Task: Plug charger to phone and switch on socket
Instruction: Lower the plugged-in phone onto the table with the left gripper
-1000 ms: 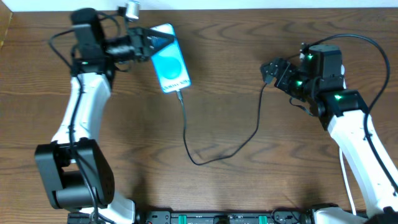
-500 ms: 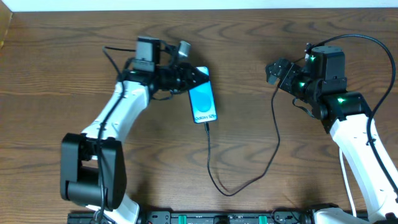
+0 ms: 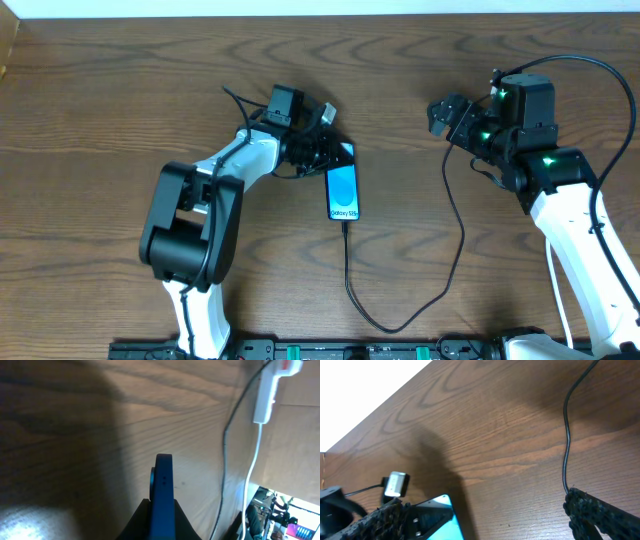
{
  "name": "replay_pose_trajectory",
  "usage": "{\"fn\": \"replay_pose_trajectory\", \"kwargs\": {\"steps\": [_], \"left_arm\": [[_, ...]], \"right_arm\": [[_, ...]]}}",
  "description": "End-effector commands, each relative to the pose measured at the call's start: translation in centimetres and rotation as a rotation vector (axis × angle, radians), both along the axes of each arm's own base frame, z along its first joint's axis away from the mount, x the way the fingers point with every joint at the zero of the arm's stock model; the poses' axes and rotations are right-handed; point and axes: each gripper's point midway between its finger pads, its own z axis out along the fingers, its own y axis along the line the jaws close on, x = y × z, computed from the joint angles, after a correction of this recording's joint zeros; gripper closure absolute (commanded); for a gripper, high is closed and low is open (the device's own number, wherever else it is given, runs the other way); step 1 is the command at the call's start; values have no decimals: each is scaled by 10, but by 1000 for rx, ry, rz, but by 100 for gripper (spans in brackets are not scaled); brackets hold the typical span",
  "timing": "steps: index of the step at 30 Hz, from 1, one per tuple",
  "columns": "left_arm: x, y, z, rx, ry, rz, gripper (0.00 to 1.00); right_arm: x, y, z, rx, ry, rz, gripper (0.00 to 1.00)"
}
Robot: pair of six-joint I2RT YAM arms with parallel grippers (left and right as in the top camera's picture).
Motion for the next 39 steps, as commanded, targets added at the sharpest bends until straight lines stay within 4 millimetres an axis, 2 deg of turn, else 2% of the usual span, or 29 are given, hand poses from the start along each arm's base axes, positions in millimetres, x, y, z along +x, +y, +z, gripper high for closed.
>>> {"fn": "replay_pose_trajectory", "kwargs": {"steps": [1,4,7,10,27,28,34,35,36,37,39], "left_arm": [[-4,-1,-14,-1,44,-1,93],[-6,0,-23,6,64,-1,92],[-6,0,-23,6,64,-1,92],[-6,0,-23,6,64,-1,87],[-6,0,-23,7,66,-1,83],[-6,0,-23,7,65,-2,78],[-6,0,-24,7,65,-1,73],[-6,0,-24,7,66,-1,69],[-6,0,-24,7,66,-1,60],[-6,0,-24,7,66,-1,44],[-6,0,-24,7,66,-1,33]], "right_arm": [[2,-4,7,-21,-26,-2,1],[2,-4,7,-20,-26,-2,1],[2,-4,7,-20,-26,-2,1],[2,-4,7,-20,-26,-2,1],[2,-3,7,-21,-25,-1,1],[2,-3,7,-21,-25,-1,1],[1,-3,7,-21,-25,-1,1],[2,-3,7,-21,-25,-1,1],[2,-3,7,-21,-25,-1,1],[2,-3,7,-21,-25,-1,1],[2,-3,7,-21,-25,-1,1]]}}
